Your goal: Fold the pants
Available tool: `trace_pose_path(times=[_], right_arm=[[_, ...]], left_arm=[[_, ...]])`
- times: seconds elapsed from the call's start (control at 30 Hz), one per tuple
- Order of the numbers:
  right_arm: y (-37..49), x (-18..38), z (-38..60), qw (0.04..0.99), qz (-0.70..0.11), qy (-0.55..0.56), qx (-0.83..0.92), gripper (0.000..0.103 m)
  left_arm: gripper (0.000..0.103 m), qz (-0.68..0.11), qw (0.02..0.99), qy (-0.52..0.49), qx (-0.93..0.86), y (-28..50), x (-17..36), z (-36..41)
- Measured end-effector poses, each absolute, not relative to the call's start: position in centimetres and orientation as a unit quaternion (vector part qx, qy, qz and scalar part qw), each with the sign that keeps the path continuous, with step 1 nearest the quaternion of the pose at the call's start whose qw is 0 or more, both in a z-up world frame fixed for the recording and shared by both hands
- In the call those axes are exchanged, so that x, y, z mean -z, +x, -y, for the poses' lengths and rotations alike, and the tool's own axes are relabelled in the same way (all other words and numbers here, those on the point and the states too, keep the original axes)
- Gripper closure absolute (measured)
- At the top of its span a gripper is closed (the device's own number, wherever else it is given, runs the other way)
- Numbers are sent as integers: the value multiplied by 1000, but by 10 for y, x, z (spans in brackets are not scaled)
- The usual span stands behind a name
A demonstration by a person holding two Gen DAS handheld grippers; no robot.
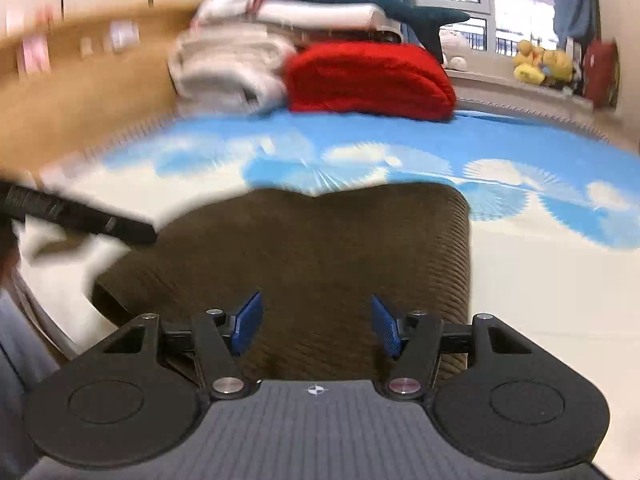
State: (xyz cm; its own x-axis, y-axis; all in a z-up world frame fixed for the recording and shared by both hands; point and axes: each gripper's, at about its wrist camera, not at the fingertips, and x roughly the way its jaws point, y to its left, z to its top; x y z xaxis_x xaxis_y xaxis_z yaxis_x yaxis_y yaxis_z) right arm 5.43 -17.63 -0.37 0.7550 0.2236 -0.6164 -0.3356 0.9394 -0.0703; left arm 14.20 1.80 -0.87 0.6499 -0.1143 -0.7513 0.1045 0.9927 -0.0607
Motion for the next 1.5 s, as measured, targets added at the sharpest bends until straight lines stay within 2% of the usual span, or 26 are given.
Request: trace_pose_path(times=[0.07,0.13,0.2,0.27,0.3,0.33,0.47,0.6,0.7,1.03,1.27,1.5], right_arm=[[44,22,161,916,-330,-158,-161,42],[30,25,160,914,-321,-179,-170,41],[21,28,169,905,-343,-163,-193,32],[3,30,170,904,-320,-198,-205,31],[-3,28,171,904,-311,-202,-214,25],[-9,24,175,905,-308,-188,-228,19],[-13,-7,197,920,-291,-82,-250,16],[2,-29,224,963,-233,11,-136,3],[26,-29,233,965,-250,47,-67,3],[64,15,218,916,-399,40,-13,3],[80,28,236,882,-444,156,-3,1],[83,28,232,884,-441,151,-2,1]], left_arm=[[11,-412,909,10,56,129,31,-15],[4,-415,908,-43,45,115,42,-26],[0,-432,896,-92,41,102,52,-43],[0,-432,893,-118,38,96,51,-50],[0,-430,895,-116,35,94,46,-52],[0,-427,897,-110,33,90,39,-51],[0,-404,908,-101,46,82,6,-51],[0,-345,933,-86,48,91,-30,-52],[0,-332,940,-75,37,107,-32,-52],[0,-425,899,-99,27,168,22,-67],[0,-431,897,-92,37,167,28,-63],[0,-436,893,-101,41,167,31,-60]])
